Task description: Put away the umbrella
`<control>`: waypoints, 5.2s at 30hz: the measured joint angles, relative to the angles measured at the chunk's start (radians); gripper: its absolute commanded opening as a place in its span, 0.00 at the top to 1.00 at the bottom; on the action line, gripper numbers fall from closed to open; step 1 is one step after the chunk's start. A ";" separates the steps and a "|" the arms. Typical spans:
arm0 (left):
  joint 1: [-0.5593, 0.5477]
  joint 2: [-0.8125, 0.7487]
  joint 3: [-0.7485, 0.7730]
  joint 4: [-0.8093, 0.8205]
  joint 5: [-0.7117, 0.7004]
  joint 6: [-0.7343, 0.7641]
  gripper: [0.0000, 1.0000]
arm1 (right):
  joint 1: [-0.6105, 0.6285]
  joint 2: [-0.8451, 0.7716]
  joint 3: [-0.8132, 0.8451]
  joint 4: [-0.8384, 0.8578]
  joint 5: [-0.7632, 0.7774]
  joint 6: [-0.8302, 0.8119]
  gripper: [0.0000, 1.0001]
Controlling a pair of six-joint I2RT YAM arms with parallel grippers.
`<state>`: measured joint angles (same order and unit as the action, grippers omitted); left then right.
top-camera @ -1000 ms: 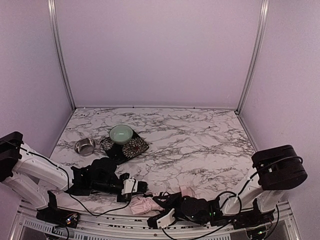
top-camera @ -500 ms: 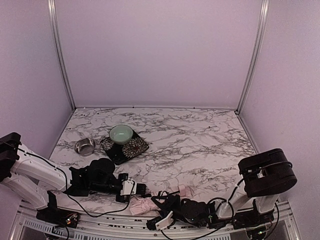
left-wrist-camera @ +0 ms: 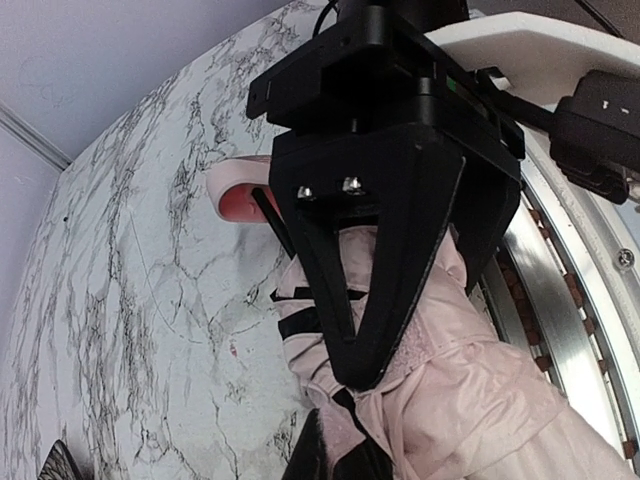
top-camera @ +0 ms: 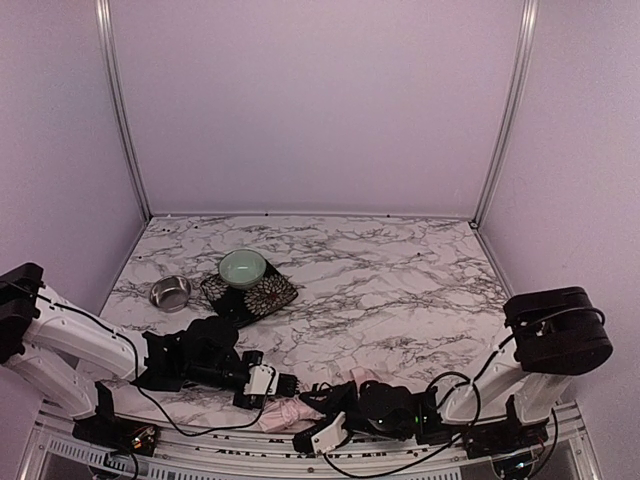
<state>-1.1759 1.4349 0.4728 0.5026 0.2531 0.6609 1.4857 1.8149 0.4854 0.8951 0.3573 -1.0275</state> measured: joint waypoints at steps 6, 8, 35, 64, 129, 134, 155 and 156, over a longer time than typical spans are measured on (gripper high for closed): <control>-0.006 0.037 0.022 -0.002 0.005 0.010 1.00 | -0.049 -0.108 0.018 -0.195 -0.131 0.122 1.00; -0.007 0.041 0.022 0.001 0.004 0.009 1.00 | -0.058 -0.119 0.023 -0.226 -0.155 0.154 1.00; 0.169 0.433 0.155 0.245 0.080 -0.193 1.00 | -0.168 -0.164 0.284 -0.851 -0.383 0.364 1.00; 0.259 0.073 0.132 0.414 -0.219 -0.229 0.58 | -0.297 0.003 0.483 -1.015 -0.596 0.447 1.00; 0.036 0.205 -0.011 0.219 -0.190 -0.264 0.28 | -0.459 0.104 0.668 -1.241 -0.868 0.556 1.00; 0.040 0.278 -0.074 0.444 -0.182 -0.352 0.30 | -0.463 0.104 0.661 -1.226 -0.880 0.576 1.00; 0.054 0.419 -0.050 0.644 -0.070 -0.402 0.85 | -0.491 0.070 0.641 -1.271 -0.874 0.586 1.00; 0.054 0.419 -0.049 0.643 -0.069 -0.400 0.91 | -0.491 0.067 0.637 -1.270 -0.869 0.584 1.00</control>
<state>-1.1217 1.8538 0.4240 1.1454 0.1841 0.2607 0.9951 1.8816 1.1225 -0.3744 -0.5121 -0.4435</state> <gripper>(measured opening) 0.275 0.295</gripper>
